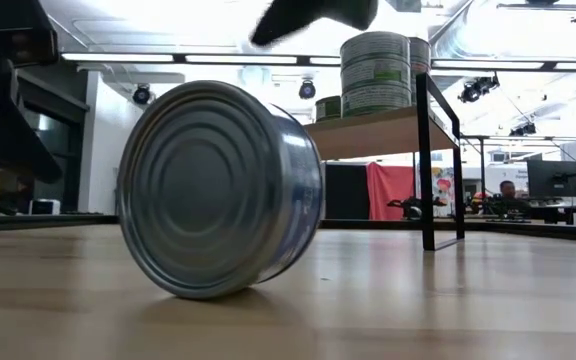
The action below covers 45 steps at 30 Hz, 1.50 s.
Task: Stack canned seafood by type on shelf
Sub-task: Stack the blue tuna can on top of the other blue tuna cans on the shelf
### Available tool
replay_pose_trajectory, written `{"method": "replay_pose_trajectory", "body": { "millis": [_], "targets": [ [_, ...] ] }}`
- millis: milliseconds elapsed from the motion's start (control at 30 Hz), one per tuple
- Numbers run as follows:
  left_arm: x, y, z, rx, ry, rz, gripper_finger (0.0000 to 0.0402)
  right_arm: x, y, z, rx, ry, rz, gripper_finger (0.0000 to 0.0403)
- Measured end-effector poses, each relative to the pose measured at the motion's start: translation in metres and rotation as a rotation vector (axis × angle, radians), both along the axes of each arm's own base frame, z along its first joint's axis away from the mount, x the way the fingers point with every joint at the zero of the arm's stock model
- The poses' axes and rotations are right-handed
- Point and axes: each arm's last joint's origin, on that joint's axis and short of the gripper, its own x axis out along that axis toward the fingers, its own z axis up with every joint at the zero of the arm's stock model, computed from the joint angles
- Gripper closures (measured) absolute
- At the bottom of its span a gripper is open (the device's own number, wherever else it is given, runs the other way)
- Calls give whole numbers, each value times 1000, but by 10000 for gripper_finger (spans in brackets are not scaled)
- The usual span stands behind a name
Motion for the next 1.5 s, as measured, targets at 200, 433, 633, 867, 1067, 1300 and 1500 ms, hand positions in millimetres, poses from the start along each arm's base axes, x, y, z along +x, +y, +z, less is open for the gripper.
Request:
{"method": "replay_pose_trajectory", "body": {
  "millis": [200, 433, 633, 867, 1067, 1300, 1500],
  "targets": [
    [4, 5, 0, 45, 14, -12, 401, 2, 8, -19, -50, 14, -109, 61],
    [11, 12, 0, 94, 31, -13, 401, 12, 19, -62, 9, 116, -112, 57],
    [15, 18, 0, 124, 43, -14, 401, 14, 22, -86, 37, 197, -125, 70],
    [12, 21, 15, 138, 22, -55, 401, 16, 16, -54, 53, 184, -147, 303],
    [-7, 39, 52, 229, -5, -137, 401, 24, 0, 45, -80, -40, -107, 293],
    [-22, 60, 80, 255, -93, -84, 401, 32, -84, 106, -462, -299, -264, 293],
    [-17, 57, 86, 150, -176, -43, 401, 48, -168, 115, -783, -216, -187, 293]
  ]
}}
